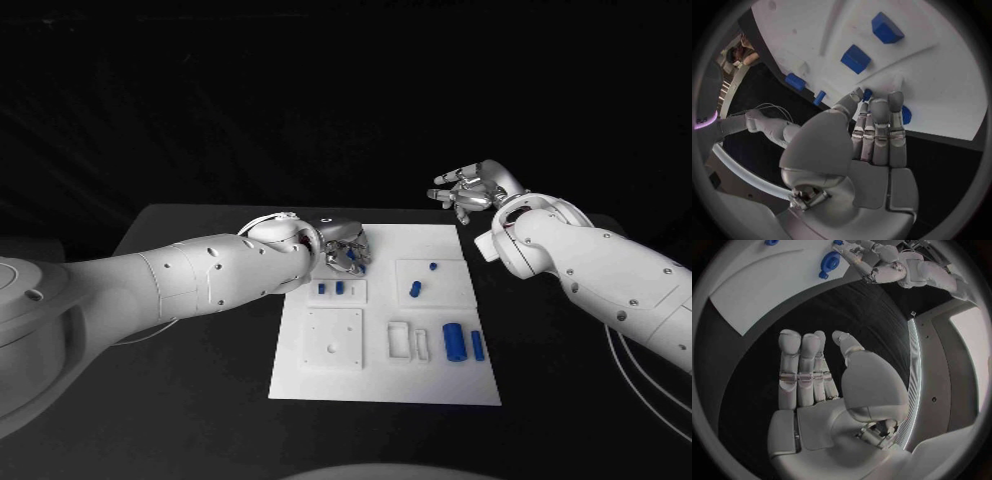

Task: Assemble the parts on the task board

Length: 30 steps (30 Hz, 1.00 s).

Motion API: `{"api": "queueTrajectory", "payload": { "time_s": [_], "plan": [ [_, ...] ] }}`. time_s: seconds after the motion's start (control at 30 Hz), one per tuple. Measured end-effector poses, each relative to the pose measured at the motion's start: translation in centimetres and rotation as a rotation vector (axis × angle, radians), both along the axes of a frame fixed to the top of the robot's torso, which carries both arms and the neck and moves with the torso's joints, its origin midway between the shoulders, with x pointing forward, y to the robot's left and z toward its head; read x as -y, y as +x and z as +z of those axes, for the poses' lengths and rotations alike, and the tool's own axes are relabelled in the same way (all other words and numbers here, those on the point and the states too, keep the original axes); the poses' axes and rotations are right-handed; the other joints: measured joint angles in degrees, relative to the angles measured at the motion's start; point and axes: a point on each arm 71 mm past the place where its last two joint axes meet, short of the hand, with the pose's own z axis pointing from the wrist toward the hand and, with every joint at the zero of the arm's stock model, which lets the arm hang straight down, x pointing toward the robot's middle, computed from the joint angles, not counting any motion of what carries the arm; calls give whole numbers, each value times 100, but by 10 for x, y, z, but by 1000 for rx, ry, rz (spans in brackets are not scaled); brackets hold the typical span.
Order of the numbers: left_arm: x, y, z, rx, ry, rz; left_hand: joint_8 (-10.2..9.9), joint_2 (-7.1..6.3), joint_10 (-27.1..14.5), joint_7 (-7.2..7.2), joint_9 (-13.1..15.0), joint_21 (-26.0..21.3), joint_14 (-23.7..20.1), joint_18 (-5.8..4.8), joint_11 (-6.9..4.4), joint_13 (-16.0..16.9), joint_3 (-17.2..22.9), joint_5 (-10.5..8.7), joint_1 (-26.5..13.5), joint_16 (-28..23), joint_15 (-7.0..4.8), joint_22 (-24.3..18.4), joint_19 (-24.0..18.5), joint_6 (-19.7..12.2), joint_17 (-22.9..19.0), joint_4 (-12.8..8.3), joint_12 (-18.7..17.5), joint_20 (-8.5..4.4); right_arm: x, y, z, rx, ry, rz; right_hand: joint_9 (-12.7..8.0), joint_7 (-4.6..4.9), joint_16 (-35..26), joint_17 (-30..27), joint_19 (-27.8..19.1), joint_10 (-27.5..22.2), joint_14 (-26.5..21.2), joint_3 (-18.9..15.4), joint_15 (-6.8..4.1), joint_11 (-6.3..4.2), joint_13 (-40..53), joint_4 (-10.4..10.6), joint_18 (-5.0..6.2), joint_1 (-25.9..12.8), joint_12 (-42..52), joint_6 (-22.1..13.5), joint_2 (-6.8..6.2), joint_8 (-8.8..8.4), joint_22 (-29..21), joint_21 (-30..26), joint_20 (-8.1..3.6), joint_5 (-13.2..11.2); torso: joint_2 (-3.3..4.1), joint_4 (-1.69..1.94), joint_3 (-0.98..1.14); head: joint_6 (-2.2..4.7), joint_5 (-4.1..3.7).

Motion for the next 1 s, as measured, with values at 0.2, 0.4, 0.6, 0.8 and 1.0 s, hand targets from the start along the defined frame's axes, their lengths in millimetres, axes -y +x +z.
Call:
{"api": "queueTrajectory", "payload": {
  "time_s": [0.2, 0.4, 0.6, 0.8, 1.0],
  "plan": [
    [1, 0, 0, -2, 8, 4, 0, 0, 0, 43, 0, 0, 0, 3, 0, 0, 28, 0, 0, 0, 0, 0, 0, 76, 0, 29, 0, 0, 0, 0, 0, 1, -3, 2, 0, 0, 0, 0, 0, 0, 0, 0, 0, 1, 0, 0, -1, 0, 0, 0, 0, 0, 0, 0, 0, 0, -1, -4, 0, 5, -4],
    [1, 1, -2, -7, 32, 12, 0, 0, 0, 44, 0, 41, 21, 7, -2, -1, 59, 0, 0, 40, 21, -1, 22, 168, 0, 31, 0, 22, 0, 0, 0, 1, -6, 3, 0, -1, 0, 0, 0, 1, 0, 0, 0, 1, -1, 0, -1, 0, 0, -1, 0, 0, -1, 0, 0, 0, -2, -6, -2, 6, -8],
    [1, 2, -1, -11, 49, 12, 0, 0, 108, 76, 0, 41, 21, 40, -43, -17, 120, 0, 0, 40, 21, -1, 22, 200, 0, 46, -4, 22, 0, 0, 0, 0, -8, 4, 0, 12, 0, 0, 0, 11, 0, 0, 0, 11, -1, 0, -2, 0, 0, 12, 0, 0, -1, 0, 0, 0, -2, -6, -3, 2, -34],
    [2, 2, 0, -17, 59, 11, 0, 47, 141, 58, 1, 82, 43, 51, -58, -10, 178, -14, 20, 51, -1, -2, 22, 222, 1, 55, -5, 22, 0, 0, 0, -2, -9, 5, 0, 12, 0, 0, 0, 12, 0, 31, 0, 12, 7, -31, -3, 0, 0, 12, 0, 0, 12, 0, 0, 0, -2, -1, -4, -1, -41],
    [1, 3, 0, -21, 64, 13, -1, 171, 386, 20, -1, 154, 182, 52, -136, 4, 292, -210, 88, 66, -69, -2, 75, 420, 1, 33, -21, -31, -1, 0, 0, -4, -9, 8, 0, 12, 0, 0, 0, 21, 0, 31, 0, 21, 8, -31, -3, 0, 0, 13, 0, 0, 11, 0, 0, -27, -1, 0, -4, -4, -26]
  ]
}}
